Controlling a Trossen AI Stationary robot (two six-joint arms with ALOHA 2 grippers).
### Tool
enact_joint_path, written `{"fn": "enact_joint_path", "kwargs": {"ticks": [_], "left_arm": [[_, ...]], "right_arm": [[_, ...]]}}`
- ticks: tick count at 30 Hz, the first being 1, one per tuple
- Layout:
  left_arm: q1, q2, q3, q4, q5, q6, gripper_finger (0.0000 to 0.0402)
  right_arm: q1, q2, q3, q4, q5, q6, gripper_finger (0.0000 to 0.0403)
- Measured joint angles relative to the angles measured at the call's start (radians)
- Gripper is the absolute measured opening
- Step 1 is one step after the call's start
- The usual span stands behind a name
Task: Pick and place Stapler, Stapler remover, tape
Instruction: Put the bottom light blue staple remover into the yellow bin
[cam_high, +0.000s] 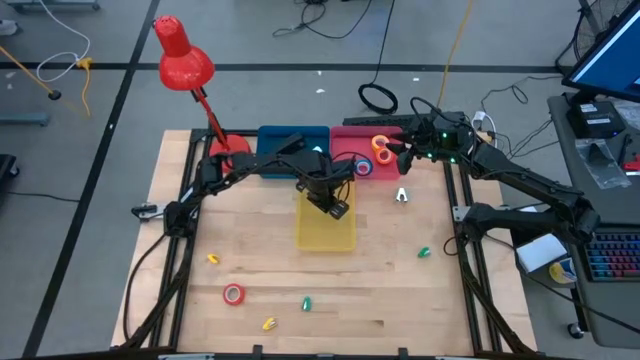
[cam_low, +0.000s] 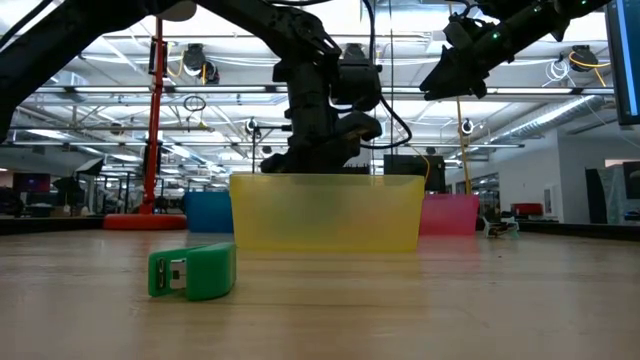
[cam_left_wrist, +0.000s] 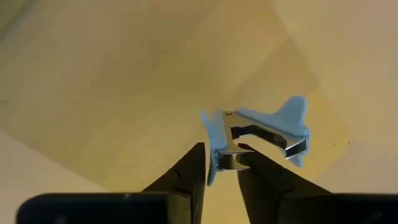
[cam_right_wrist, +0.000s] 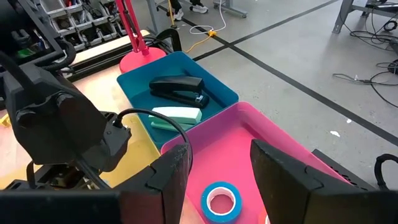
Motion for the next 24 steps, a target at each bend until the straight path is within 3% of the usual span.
{"fn": "enact_joint_path", "kwargs": {"ticks": [24], "left_arm": [[0.041, -0.008, -0.001, -0.005, 0.077, 0.017, 0.0191]], "right_arm": [[0.000, 0.000, 0.000, -0.001, -0.005, 0.000, 0.0164]]}}
